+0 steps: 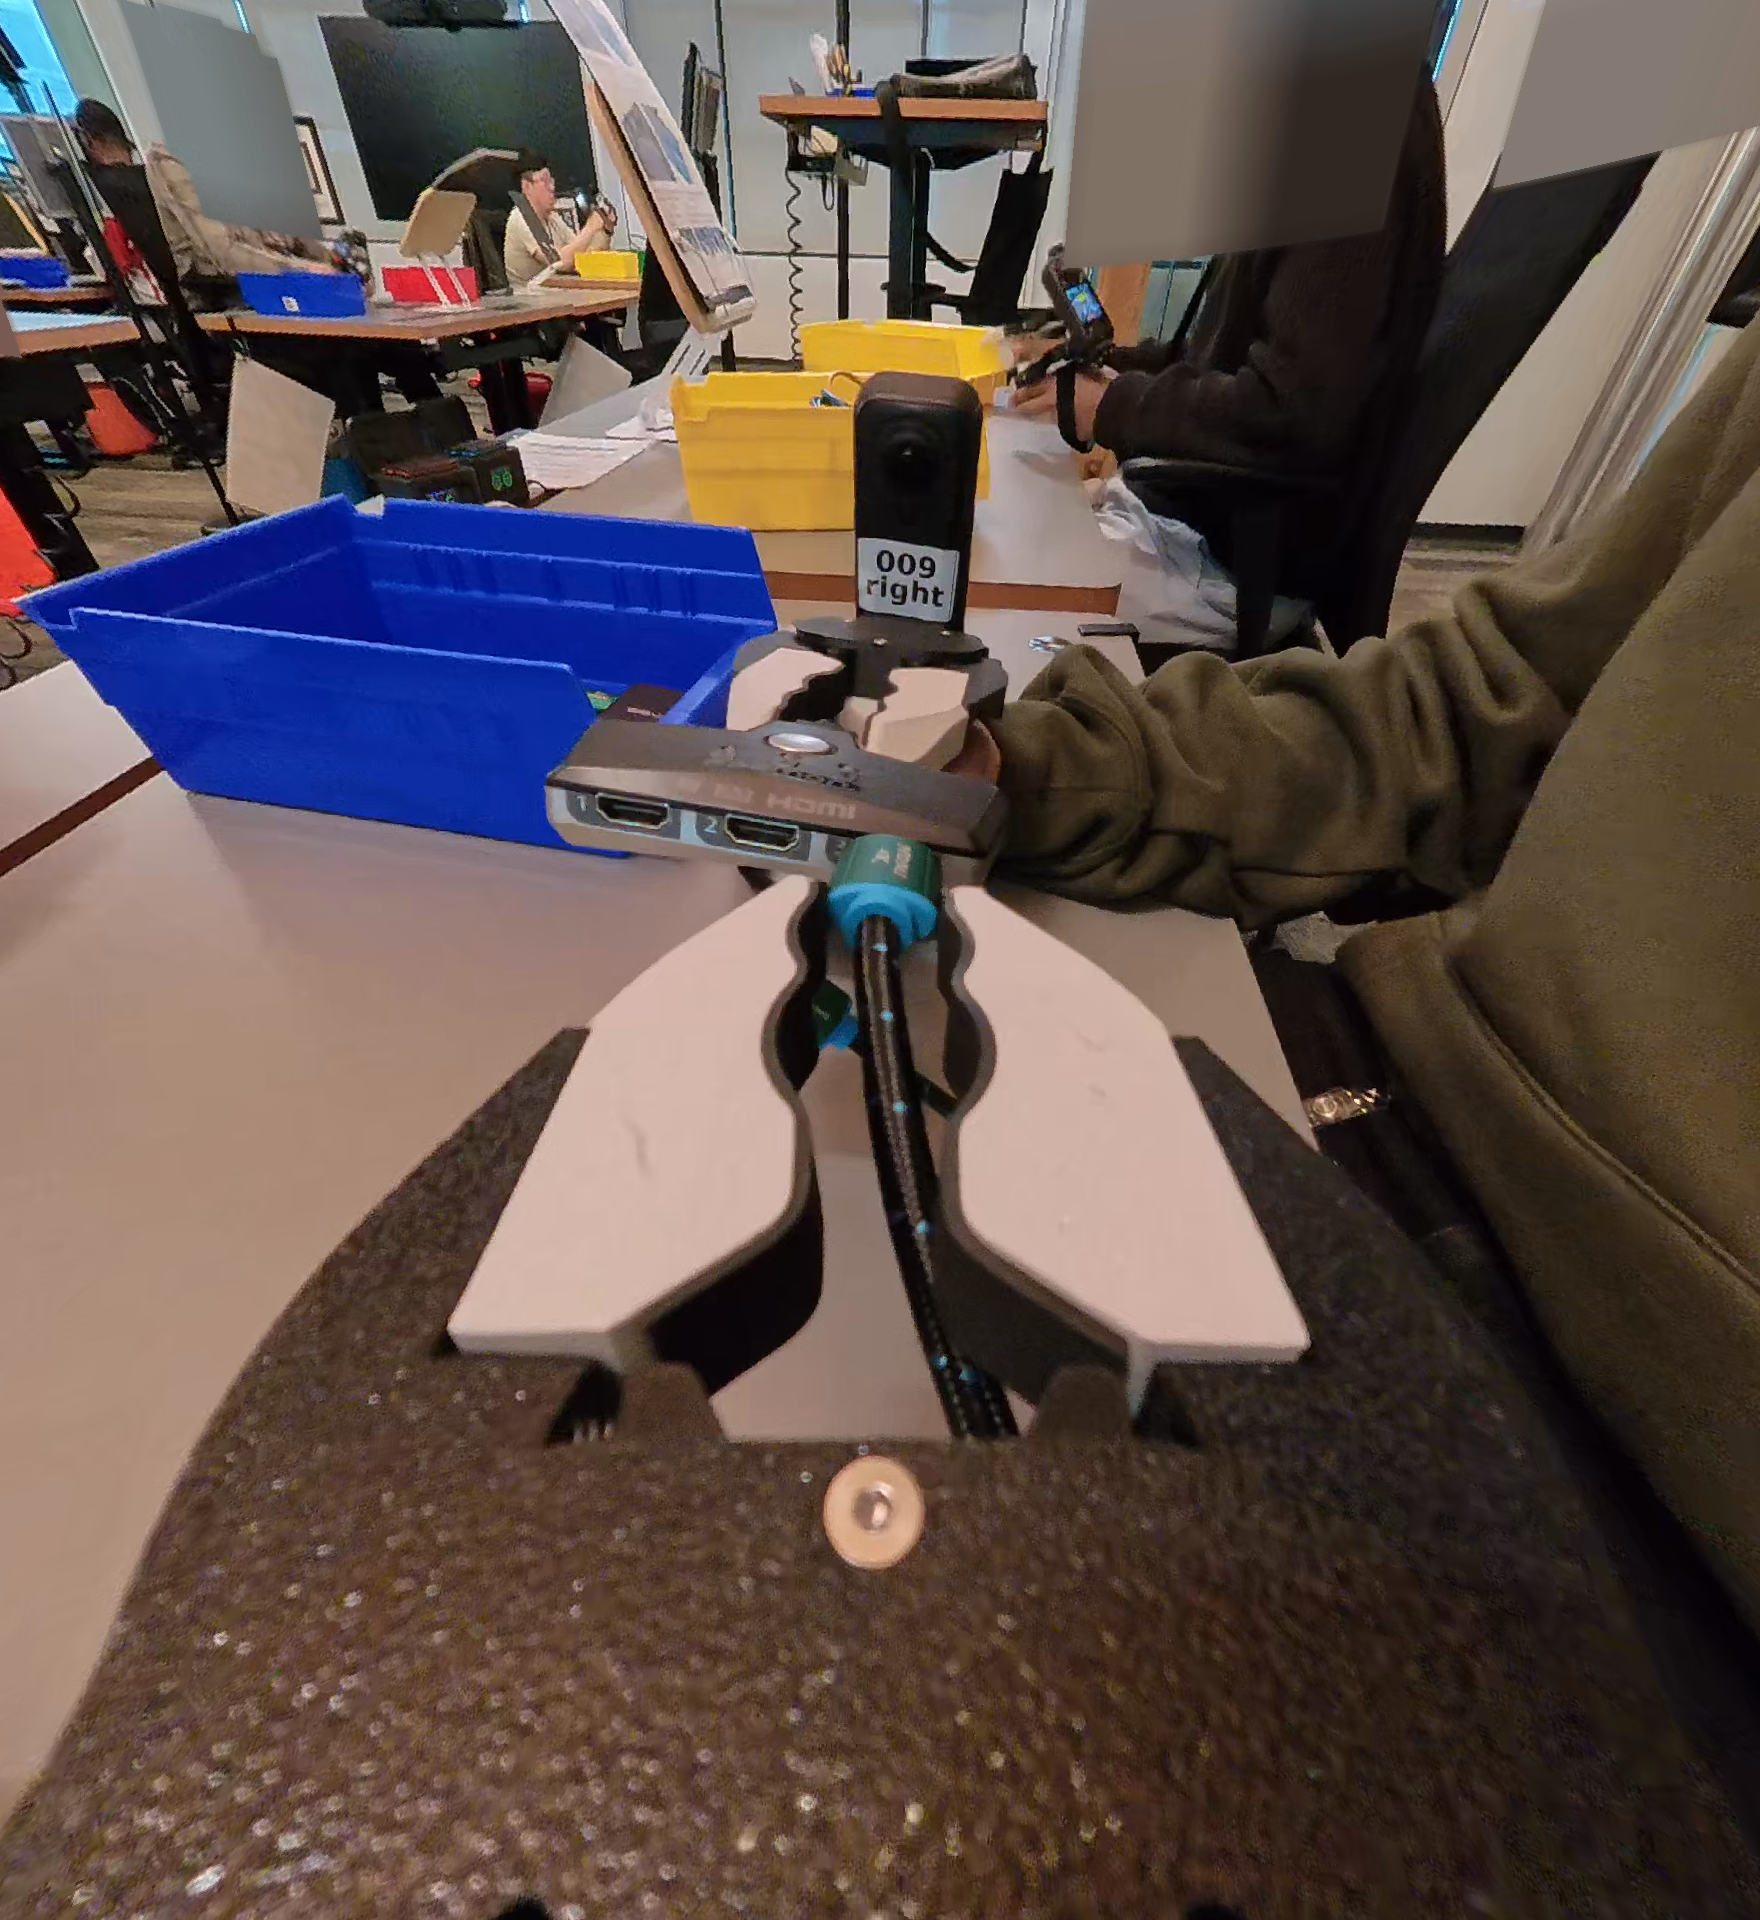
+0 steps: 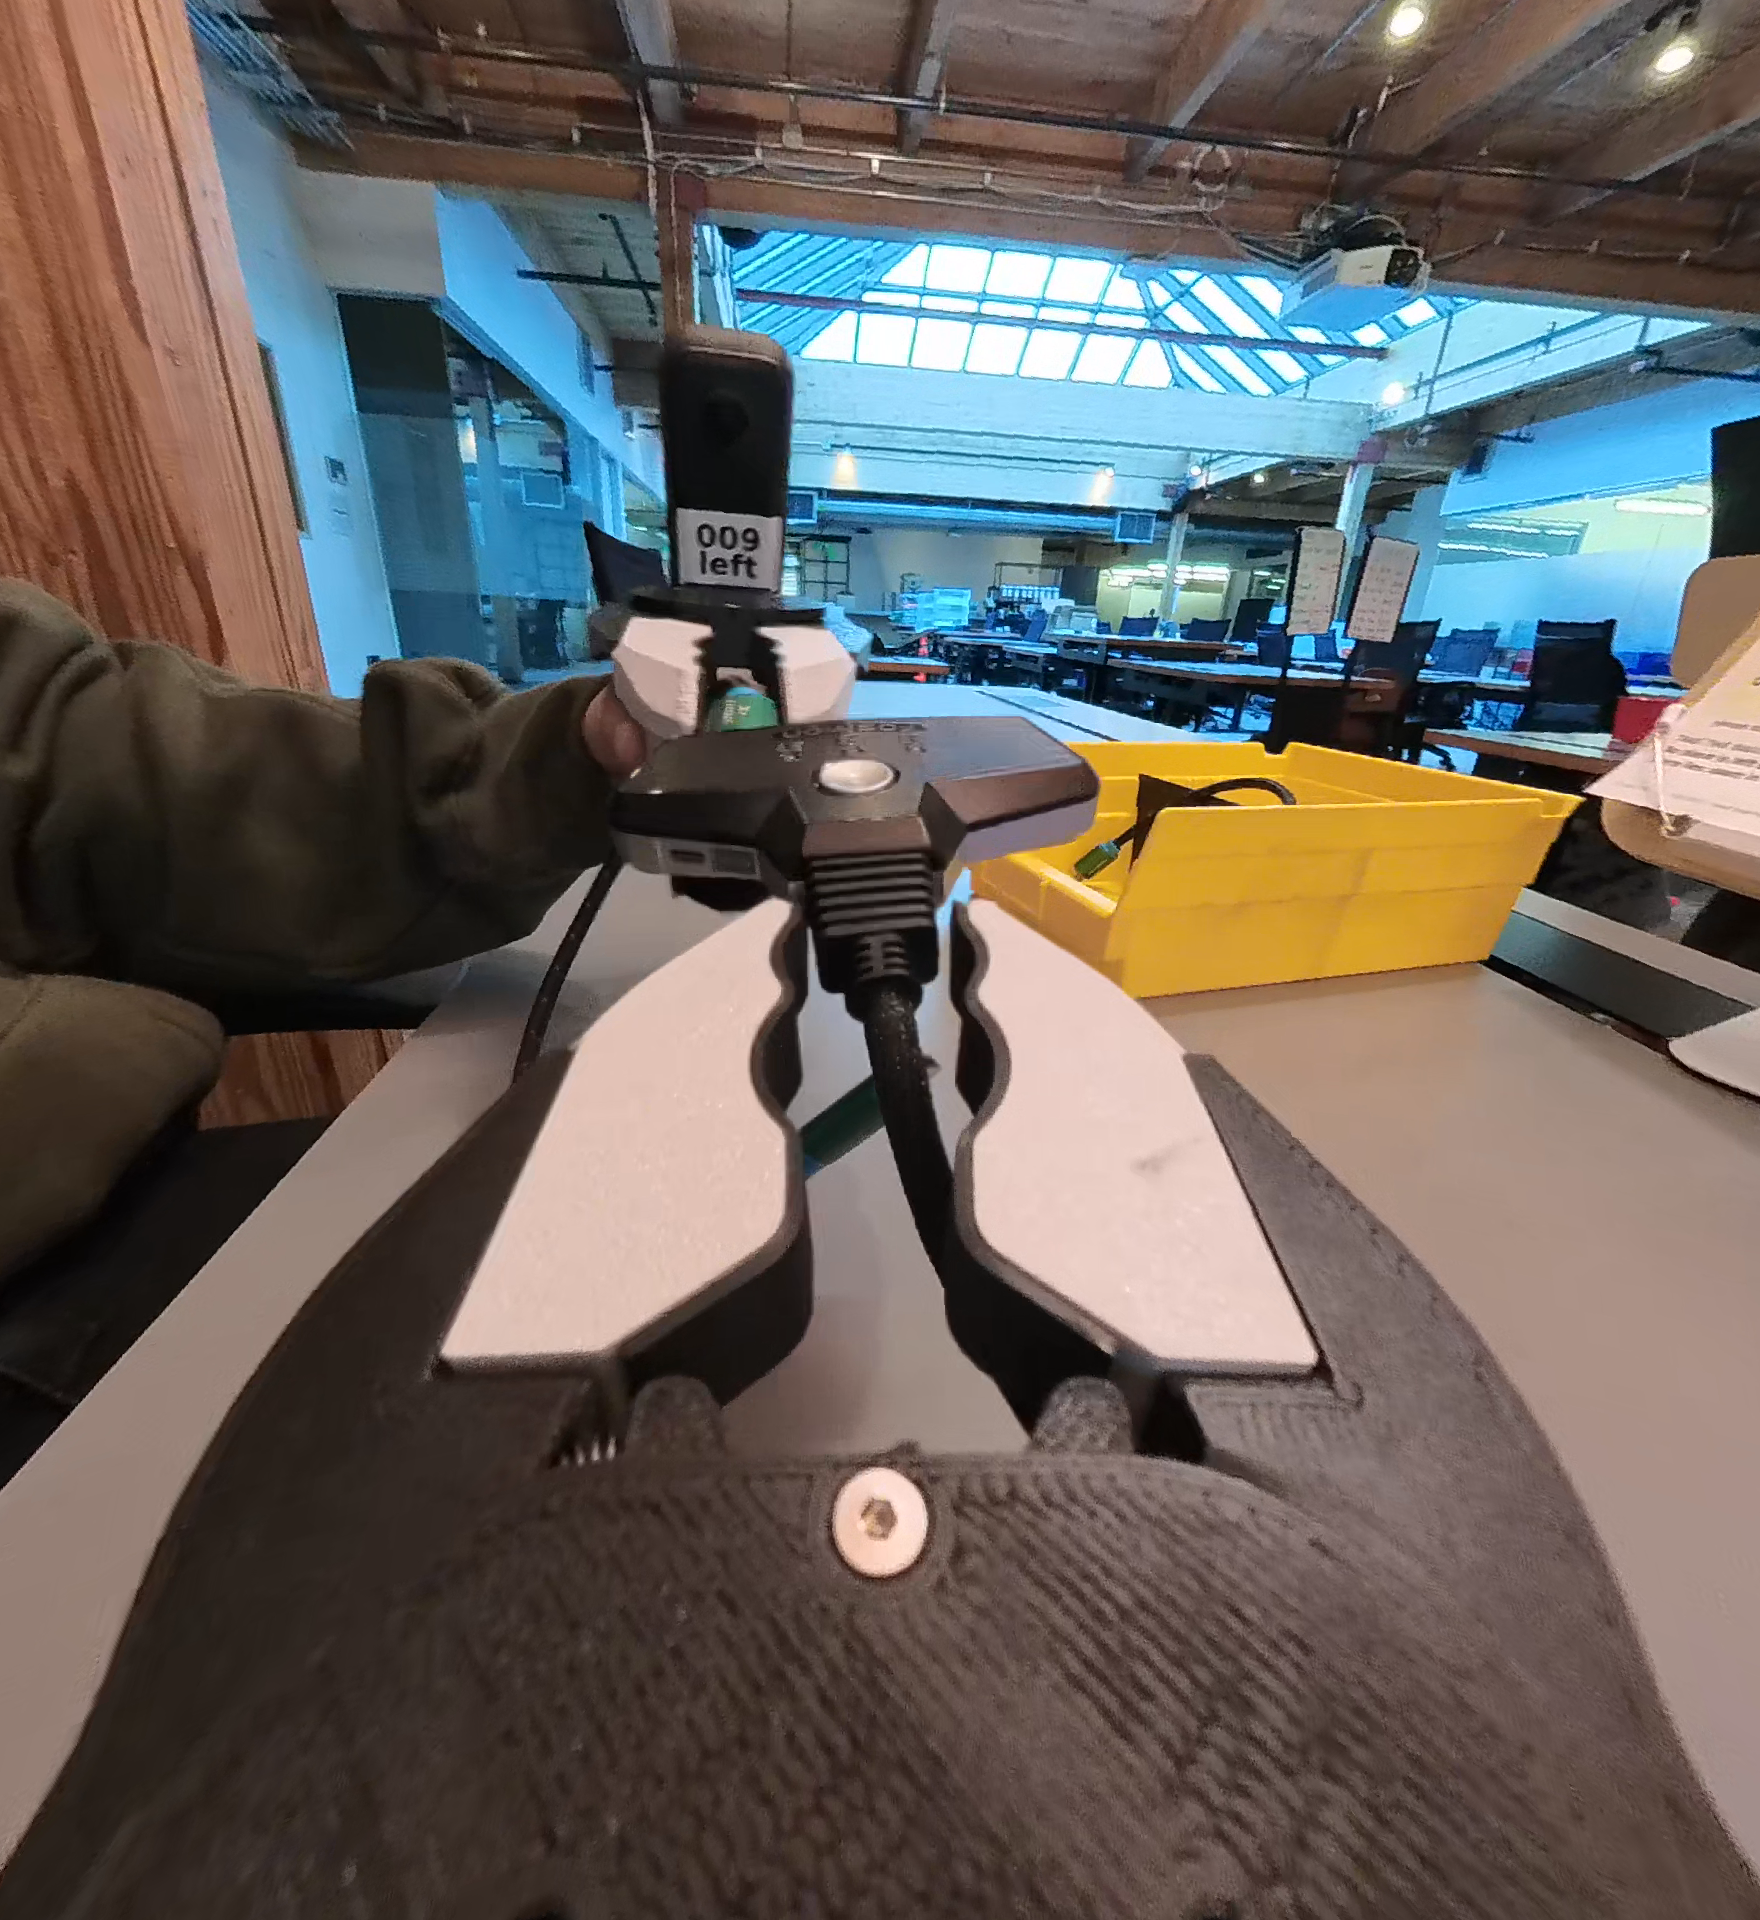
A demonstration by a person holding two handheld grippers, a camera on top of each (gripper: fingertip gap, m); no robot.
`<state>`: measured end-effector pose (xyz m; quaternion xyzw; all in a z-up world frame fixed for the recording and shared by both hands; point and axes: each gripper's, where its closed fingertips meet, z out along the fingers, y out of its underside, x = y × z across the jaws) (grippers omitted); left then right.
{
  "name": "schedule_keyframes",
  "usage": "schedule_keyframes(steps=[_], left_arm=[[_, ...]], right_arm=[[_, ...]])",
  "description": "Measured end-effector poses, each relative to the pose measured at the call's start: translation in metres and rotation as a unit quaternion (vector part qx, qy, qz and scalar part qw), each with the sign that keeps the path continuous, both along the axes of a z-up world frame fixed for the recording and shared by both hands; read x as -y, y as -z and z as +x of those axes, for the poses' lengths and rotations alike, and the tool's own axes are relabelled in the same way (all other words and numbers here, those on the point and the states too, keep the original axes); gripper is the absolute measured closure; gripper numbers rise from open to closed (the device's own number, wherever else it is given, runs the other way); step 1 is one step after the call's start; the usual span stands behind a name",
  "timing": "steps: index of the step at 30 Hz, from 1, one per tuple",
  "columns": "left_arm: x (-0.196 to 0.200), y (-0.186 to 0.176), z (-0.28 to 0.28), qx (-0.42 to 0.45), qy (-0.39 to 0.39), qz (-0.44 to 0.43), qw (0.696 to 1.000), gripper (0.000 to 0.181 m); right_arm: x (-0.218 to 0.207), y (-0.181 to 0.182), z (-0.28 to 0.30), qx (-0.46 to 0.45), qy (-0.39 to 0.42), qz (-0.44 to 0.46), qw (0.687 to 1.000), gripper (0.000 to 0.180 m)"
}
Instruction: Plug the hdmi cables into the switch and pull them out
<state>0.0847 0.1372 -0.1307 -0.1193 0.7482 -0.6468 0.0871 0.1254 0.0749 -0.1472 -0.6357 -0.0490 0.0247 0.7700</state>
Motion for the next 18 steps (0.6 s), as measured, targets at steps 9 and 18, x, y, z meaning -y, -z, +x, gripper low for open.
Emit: schedule_keyframes(steps=[9, 18], left_arm=[[-0.004, 0.007, 0.001, -0.015, -0.002, -0.016, 1.000, 0.162], [-0.037, -0.042, 0.009, 0.046, -0.090, -0.061, 0.993, 0.147]], right_arm=[[-0.001, 0.002, -0.001, -0.003, -0.008, -0.010, 1.000, 0.157], [0.000, 0.002, 0.004, -0.015, 0.002, -0.010, 1.000, 0.158]])
